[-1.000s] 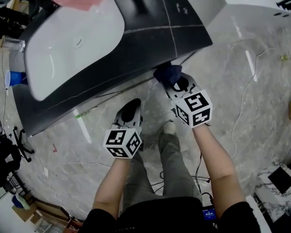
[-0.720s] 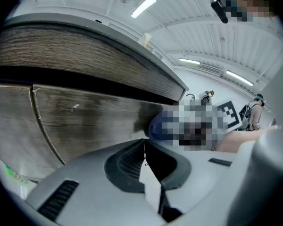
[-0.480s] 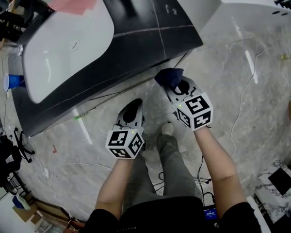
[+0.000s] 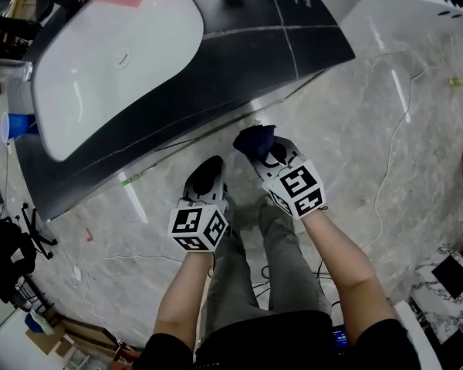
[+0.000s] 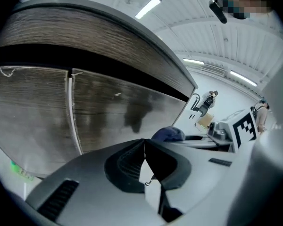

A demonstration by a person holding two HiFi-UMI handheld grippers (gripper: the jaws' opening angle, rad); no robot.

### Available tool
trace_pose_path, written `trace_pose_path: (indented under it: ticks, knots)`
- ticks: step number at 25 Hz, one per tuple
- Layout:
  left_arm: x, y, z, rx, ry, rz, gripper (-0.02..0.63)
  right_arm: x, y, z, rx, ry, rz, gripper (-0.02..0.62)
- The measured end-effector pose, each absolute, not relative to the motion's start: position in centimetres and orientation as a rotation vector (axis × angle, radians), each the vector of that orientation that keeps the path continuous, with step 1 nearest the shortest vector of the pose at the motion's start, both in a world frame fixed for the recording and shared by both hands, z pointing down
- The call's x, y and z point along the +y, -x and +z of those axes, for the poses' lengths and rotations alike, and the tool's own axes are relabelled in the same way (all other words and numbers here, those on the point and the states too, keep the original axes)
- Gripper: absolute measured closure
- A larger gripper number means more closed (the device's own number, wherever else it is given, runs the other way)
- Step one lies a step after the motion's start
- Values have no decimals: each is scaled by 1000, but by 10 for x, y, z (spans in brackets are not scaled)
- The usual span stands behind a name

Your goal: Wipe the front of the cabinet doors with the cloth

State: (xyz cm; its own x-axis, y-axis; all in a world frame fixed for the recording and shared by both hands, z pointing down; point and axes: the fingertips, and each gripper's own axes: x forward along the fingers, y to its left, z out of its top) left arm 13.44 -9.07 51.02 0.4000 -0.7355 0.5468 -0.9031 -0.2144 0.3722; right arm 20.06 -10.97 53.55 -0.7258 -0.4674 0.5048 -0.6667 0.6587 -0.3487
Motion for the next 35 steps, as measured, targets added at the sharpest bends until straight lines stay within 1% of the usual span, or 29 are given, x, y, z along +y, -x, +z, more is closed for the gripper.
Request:
trace_pose_path:
  ticks: [11, 20, 26, 35]
  knots:
    - [-71, -50, 521, -1462, -1964, 341, 598, -95, -112, 544, -2538, -833, 726, 472]
    - [-59, -16, 522, -1466, -1965, 339, 598, -96, -64, 538, -2565, -804, 672, 472]
    - [-60, -13, 526, -1468, -1953, 335, 598, -103, -62, 540, -2564, -806, 664, 472]
    - [-71, -44, 527, -1453, -1967, 330, 598, -124, -102, 544, -2549, -852, 649, 472]
